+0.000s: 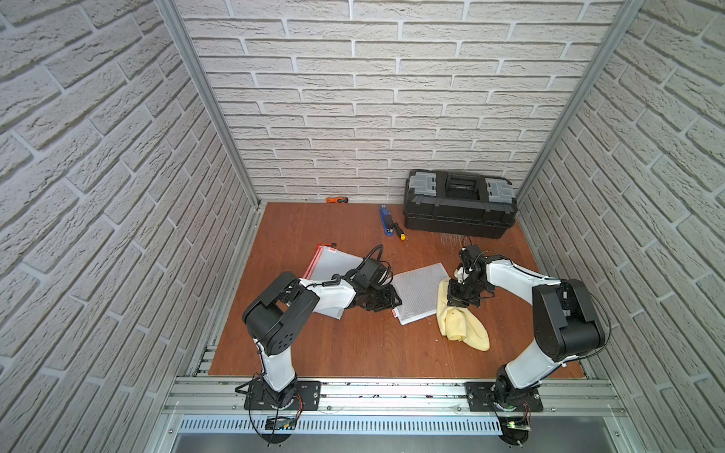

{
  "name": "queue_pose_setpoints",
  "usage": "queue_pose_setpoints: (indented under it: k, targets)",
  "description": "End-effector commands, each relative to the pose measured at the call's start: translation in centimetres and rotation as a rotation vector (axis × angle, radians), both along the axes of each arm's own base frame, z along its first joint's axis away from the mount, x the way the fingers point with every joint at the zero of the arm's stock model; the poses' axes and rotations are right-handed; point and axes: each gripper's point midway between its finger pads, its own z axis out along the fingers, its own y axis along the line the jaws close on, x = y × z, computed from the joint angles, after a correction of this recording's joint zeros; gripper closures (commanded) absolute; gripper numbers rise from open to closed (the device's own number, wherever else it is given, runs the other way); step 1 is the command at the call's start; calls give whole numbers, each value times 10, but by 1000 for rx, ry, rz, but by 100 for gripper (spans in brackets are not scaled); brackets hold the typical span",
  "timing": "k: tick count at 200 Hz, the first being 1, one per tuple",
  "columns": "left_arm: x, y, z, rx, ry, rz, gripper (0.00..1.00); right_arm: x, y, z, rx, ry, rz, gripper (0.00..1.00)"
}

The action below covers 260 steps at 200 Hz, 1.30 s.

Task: Wipe the document bag
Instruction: Pick up the document bag from the center of the board.

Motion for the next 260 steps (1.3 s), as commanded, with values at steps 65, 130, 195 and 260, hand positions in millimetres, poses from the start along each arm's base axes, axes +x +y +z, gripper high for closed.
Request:
queue_pose_setpoints:
  k: [65,130,195,260]
  targets:
    - [10,-27,20,-164,-71,-4,27,3,14,-9,2,14,19,98]
    - [2,-43,25,-306,-64,-13,16,5,18,-11,-10,21,35,98]
    - [9,-53,37,-489,-57,53,61,3,17,-10,-26,25,48,98]
    - [8,-43,50,-259,-131,-31,100,8,16,4,-31,-12,40,98]
